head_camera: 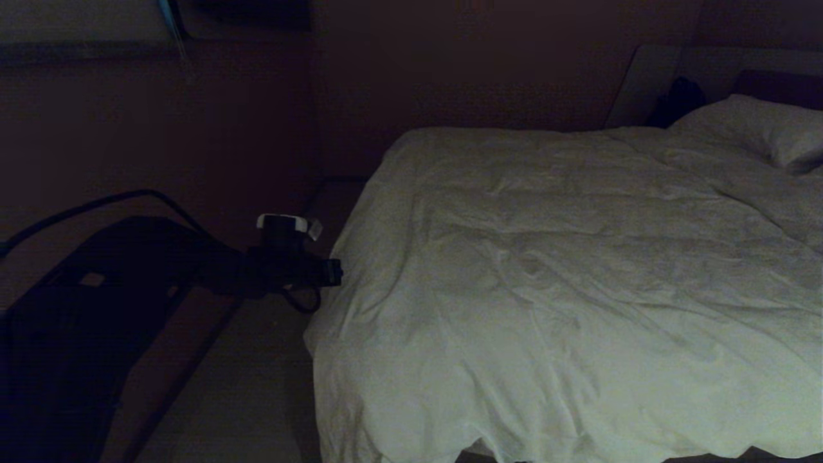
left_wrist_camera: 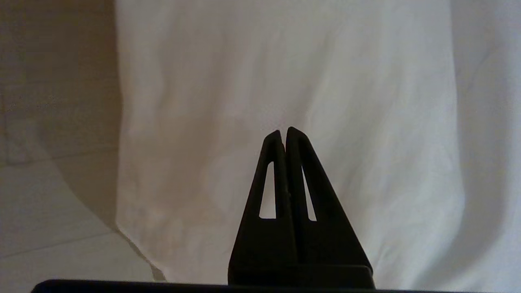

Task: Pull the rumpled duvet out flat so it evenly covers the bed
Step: Flatten the corners of the folded blanket

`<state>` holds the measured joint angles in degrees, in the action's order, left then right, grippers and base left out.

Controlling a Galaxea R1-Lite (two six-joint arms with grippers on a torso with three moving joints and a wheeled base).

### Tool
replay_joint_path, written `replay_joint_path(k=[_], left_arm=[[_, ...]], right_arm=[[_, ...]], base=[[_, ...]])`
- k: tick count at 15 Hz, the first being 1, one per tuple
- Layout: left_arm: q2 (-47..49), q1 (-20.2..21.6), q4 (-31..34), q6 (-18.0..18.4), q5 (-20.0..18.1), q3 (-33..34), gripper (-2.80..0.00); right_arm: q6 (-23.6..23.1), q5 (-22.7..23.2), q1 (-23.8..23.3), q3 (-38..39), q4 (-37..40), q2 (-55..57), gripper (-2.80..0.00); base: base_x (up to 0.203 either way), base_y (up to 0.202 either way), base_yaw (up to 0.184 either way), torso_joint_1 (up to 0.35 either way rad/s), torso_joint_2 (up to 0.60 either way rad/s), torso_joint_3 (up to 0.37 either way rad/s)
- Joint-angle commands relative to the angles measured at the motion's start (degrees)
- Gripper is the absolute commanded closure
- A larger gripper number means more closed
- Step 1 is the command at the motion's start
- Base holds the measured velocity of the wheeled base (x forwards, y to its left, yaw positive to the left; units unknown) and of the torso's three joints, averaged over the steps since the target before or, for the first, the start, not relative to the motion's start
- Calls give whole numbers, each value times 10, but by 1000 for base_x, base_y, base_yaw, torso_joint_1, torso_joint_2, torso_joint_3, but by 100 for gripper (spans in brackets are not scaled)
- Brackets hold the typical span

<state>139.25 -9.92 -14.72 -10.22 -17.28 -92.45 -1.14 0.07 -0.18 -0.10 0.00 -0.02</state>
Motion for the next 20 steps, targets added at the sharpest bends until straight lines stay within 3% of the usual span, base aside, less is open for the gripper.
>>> replay_joint_path(k=[1, 6, 11, 12, 18, 20], left_arm=[[23, -1, 22, 0, -1, -40, -280], [28, -4, 17, 17, -11, -63, -280], [34, -4, 17, 35, -80, -99, -280], [37, -4, 18, 36, -107, -114, -280], [109, -5, 25, 38, -118, -193, -280], [139, -10, 27, 64, -114, -193, -280]], right_arm=[[0, 0, 1, 0, 0, 0, 0], [0, 0, 0, 0, 0, 0, 0], [0, 0, 0, 0, 0, 0, 0], [0, 0, 0, 0, 0, 0, 0], [0, 0, 0, 0, 0, 0, 0], [0, 0, 0, 0, 0, 0, 0]], base=[[0, 0, 0, 0, 0, 0], [0, 0, 0, 0, 0, 0], [0, 0, 0, 0, 0, 0], [0, 0, 0, 0, 0, 0], [0, 0, 0, 0, 0, 0], [0, 0, 0, 0, 0, 0]])
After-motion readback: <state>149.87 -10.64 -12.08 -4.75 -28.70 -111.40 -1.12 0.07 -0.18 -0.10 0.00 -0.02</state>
